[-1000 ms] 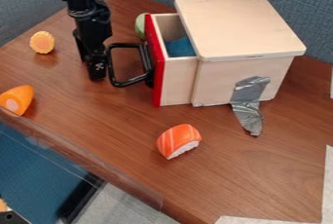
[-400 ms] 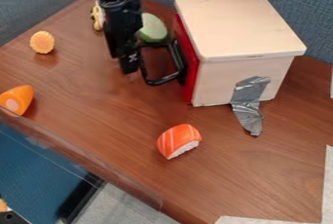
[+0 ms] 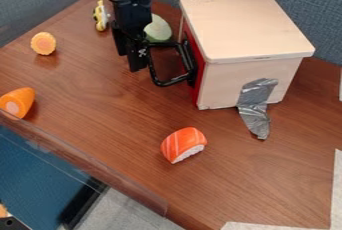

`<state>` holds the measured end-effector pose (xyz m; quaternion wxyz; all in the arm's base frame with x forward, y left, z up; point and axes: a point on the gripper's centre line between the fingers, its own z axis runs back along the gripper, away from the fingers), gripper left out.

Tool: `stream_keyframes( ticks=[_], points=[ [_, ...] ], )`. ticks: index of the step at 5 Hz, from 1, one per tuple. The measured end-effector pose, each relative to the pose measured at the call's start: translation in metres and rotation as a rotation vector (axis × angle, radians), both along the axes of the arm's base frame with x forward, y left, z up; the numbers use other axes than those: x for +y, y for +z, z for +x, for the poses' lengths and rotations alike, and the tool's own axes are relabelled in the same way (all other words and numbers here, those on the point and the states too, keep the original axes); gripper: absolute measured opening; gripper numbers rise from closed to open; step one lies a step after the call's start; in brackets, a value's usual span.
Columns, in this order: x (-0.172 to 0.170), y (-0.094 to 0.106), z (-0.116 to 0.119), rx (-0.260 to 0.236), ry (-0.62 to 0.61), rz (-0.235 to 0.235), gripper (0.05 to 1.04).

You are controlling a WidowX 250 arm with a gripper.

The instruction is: Close the drawer

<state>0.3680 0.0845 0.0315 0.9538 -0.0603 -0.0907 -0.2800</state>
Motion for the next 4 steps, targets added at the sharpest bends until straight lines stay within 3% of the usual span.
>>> stream_keyframes(
  ticks=[1, 2, 3, 4],
  points=[
    [0.029, 0.015, -0.012, 0.020, 0.077, 0.047, 0.999],
    [0.076, 0.049, -0.041, 0.017, 0.195, 0.112, 0.999],
    [0.096, 0.075, -0.070, 0.025, 0.263, 0.153, 0.999],
    [0.123, 0.092, -0.106, 0.058, 0.311, 0.136, 0.999]
  ],
)
